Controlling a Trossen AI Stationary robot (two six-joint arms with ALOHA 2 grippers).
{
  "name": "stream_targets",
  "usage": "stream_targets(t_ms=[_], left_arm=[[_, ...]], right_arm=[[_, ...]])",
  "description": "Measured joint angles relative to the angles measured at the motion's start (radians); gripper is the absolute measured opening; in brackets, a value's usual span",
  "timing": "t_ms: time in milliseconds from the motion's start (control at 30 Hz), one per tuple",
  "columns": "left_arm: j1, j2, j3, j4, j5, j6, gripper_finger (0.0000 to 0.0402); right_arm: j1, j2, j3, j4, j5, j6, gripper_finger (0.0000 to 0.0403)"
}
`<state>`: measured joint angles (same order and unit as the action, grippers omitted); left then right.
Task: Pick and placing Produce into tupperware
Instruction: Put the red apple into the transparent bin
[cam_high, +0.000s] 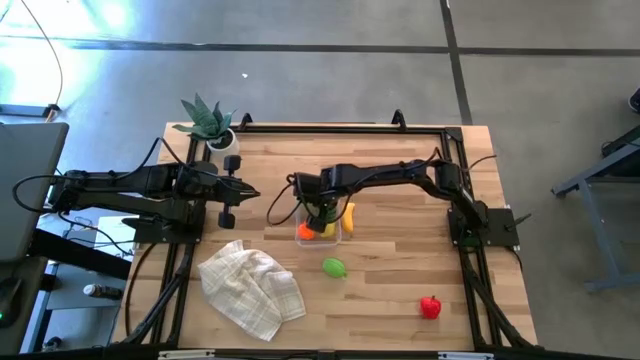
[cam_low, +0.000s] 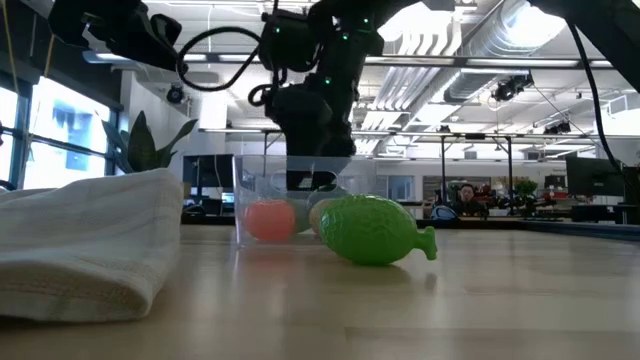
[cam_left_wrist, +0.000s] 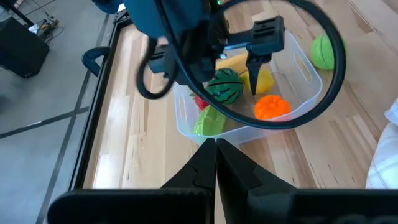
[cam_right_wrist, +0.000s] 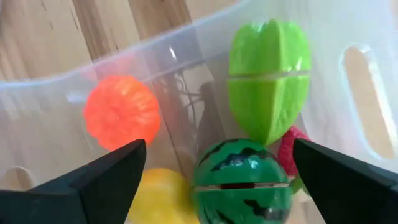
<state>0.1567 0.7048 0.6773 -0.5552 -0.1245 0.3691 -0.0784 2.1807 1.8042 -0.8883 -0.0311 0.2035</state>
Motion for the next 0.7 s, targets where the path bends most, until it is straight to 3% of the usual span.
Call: stream_targets(t_ms=[267,700], left_arm=[[0.0,0.0,0.0,0.0,0.0,0.0,0.0003],[0.0,0.0,0.0,0.0,0.0,0.0,0.0003]], right_arm=[[0.0,0.0,0.12,-0.151,0.005,0.113,0.0394],[0.023,-0.001,0.287,-0.437,0.236,0.389,0.0394]])
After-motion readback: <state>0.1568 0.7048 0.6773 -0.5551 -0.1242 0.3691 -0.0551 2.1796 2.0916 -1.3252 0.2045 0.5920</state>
